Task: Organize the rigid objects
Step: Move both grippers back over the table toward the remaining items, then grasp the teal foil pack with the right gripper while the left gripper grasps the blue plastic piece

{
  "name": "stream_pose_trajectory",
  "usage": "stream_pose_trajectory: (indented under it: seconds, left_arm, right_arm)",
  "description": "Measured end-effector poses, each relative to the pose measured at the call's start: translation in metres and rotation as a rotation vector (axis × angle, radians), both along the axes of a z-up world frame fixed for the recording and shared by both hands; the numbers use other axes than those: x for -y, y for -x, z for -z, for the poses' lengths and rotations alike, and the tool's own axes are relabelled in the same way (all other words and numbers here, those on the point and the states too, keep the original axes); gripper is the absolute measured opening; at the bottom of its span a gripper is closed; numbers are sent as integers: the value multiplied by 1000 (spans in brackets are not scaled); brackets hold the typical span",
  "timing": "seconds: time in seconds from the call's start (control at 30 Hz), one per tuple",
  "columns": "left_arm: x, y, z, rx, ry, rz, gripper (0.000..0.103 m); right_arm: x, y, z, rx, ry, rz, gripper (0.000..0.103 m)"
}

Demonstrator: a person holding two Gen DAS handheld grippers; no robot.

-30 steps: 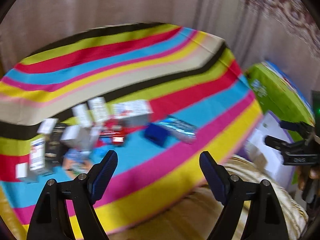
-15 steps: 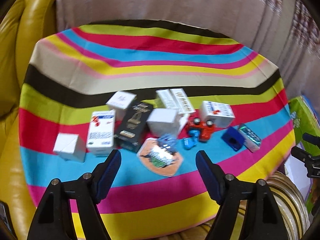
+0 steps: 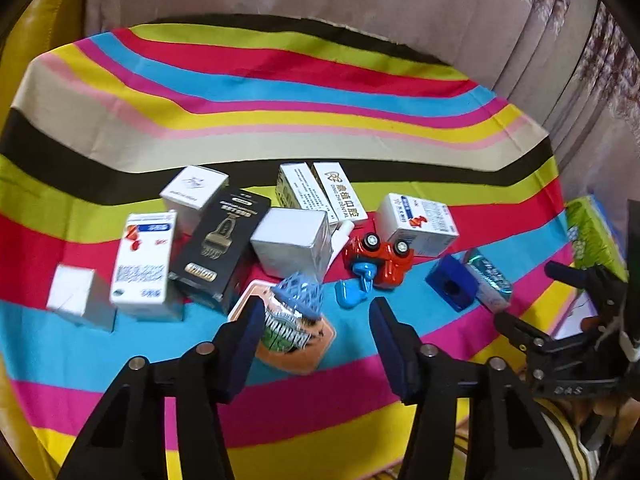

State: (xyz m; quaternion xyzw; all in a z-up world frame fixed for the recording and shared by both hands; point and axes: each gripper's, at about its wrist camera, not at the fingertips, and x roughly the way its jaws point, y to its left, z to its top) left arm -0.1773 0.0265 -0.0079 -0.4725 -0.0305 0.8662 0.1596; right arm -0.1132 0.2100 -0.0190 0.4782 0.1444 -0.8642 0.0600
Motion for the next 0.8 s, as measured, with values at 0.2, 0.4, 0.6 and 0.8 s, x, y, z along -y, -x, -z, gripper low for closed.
stream_pose_trajectory:
  seconds: [0.2,0.4,0.6,0.8]
  left_arm:
    - [-9,15,18,43,42,-3,37]
    - [-2,12,20,38,9,-18,12]
    - [5,-2,15,34,-78,-17,7]
    - [2,-19,2,0,-116,9,7]
  right_arm:
    - [-7,4,12,34,11,6,103]
    - [-17,13,18,50,17,22,101]
    - [-24,18,25,76,38,23,92]
    - [-29,19,26,99,89,27,82]
